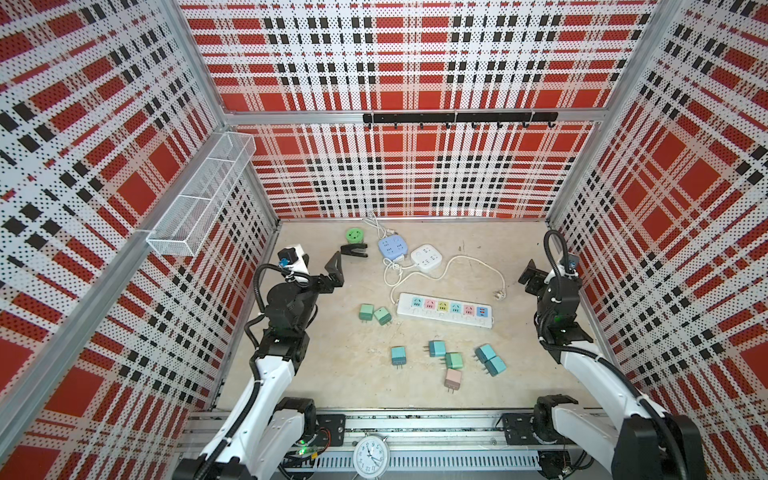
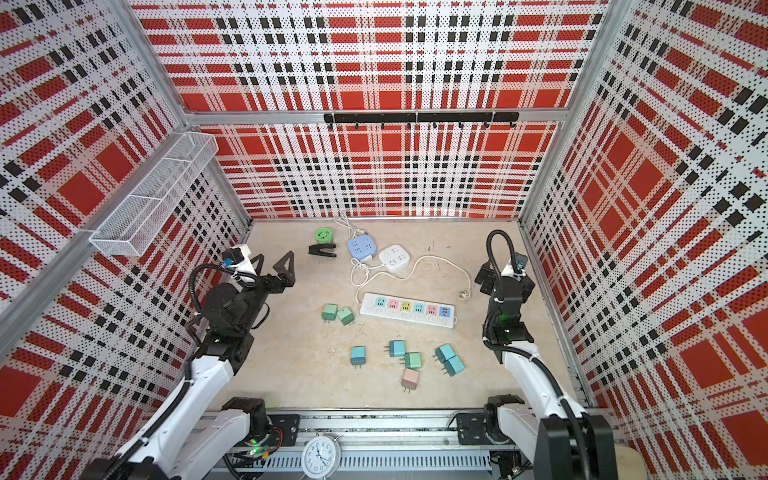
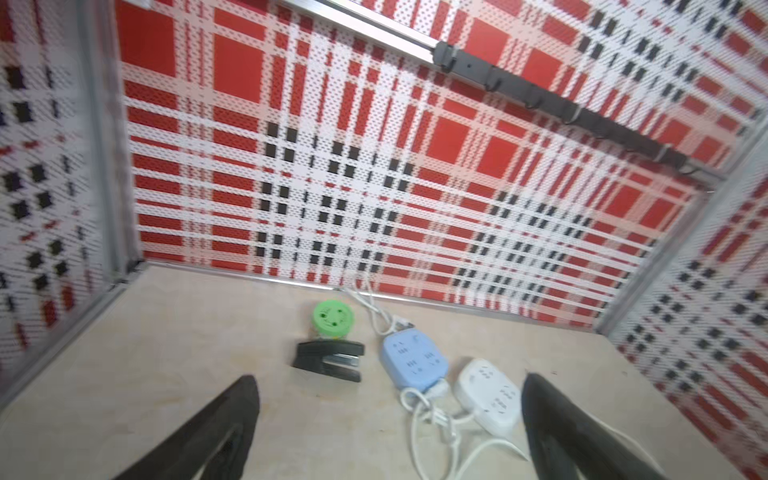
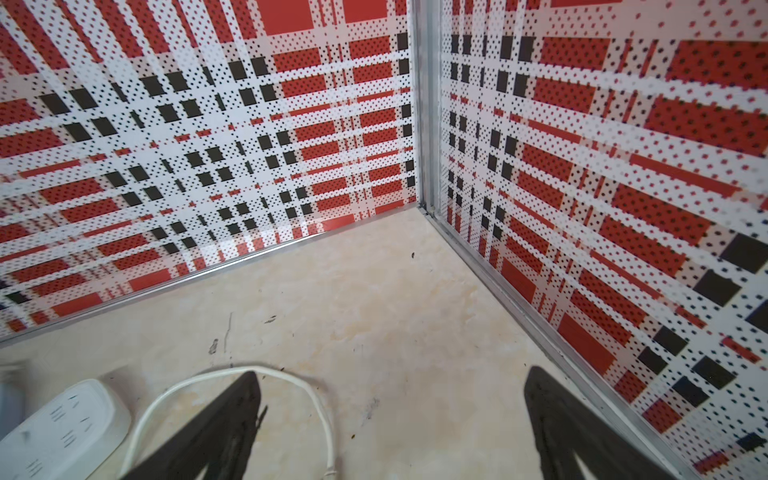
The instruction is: Insert the plug
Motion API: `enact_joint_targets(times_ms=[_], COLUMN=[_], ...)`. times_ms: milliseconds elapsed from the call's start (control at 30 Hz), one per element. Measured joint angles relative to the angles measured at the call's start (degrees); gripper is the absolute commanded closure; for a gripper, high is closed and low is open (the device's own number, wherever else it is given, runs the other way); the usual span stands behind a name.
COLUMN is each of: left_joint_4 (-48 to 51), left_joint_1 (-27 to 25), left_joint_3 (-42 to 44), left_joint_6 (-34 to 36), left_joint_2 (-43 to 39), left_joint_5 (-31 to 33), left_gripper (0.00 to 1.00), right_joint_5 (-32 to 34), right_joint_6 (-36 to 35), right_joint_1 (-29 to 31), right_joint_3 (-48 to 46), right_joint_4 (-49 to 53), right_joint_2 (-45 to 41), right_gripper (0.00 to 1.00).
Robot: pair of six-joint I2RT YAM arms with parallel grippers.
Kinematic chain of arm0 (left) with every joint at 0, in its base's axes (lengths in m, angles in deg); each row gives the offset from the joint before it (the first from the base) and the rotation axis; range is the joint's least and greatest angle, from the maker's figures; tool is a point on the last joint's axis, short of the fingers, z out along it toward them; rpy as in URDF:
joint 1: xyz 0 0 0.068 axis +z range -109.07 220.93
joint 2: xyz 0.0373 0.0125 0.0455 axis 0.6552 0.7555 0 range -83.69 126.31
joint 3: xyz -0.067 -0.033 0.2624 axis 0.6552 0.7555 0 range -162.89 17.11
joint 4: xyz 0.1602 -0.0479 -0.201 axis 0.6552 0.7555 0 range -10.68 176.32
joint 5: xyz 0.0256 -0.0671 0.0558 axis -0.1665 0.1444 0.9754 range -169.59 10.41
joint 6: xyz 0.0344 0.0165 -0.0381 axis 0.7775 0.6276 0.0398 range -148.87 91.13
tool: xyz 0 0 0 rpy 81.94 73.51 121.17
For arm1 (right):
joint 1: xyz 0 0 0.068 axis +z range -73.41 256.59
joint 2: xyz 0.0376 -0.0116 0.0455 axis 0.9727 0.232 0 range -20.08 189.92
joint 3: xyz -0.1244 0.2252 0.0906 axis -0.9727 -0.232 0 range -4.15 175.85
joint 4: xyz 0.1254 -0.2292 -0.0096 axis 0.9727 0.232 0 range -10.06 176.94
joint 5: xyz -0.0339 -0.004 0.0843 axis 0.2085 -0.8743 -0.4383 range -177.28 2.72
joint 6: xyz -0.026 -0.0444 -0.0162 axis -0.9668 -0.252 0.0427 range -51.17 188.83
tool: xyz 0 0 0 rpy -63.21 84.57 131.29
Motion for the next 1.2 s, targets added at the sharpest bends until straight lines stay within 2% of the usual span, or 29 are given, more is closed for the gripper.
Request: enact_joint_targets(times_ms=[100,233,400,467,600,667,700,767,900,1000,1200], left_joint_4=[4.13,10.95,19.41,22.21,24.17,25.59,26.45,27.61,28.44,29.88,32.26], left_joint_1=[1.49,5.7,4.68,1.18,-9.03,-14.95,-17.42,-22.4,-31.15,-33.48,-33.46], left_joint_3=[0.42,0.5,0.42,-0.48,-2.58,-4.98,-6.75,-10.43,-15.1,-17.44,-19.26], left_joint_6=[-8.31,-18.01,-25.14,-25.11,-21.92,-19.96,-18.56,-16.35,-13.11,-12.59,-13.35], left_joint_2=[-1.03,0.79,1.62,2.51,4.87,7.65,9.49,13.07,18.97,23.69,29.75], left_joint_5=[1.84,2.34,1.73,2.19,6.84,9.88,11.32,14.62,20.04,19.87,18.56], left_gripper=[0.01,0.01,0.02,0.04,0.08,0.12,0.12,0.12,0.07,0.08,0.09], right_joint_5=[-0.04,-7.45,-13.05,-16.2,-20.26,-22.18,-23.34,-26.08,-30.56,-33.0,-34.38], right_joint_6=[3.23,5.68,14.29,17.66,22.14,23.5,24.33,26.05,29.57,31.65,33.92], right_joint_1=[0.0,-0.96,-0.85,-0.61,0.55,0.85,0.85,0.87,2.64,4.04,4.24], right_joint_3=[1.25,0.85,5.75,7.48,7.45,5.4,3.85,0.11,-2.97,-2.97,-3.37], right_joint_4=[5.03,10.64,23.47,25.59,27.21,25.83,24.87,23.74,22.64,20.24,17.09], right_joint_2=[-3.45,-5.14,-4.74,-4.76,-3.5,-1.73,-0.85,1.57,8.13,11.37,12.55], right_gripper=[0.0,0.0,0.0,0.01,0.14,0.12,0.12,0.2,0.21,0.21,0.22])
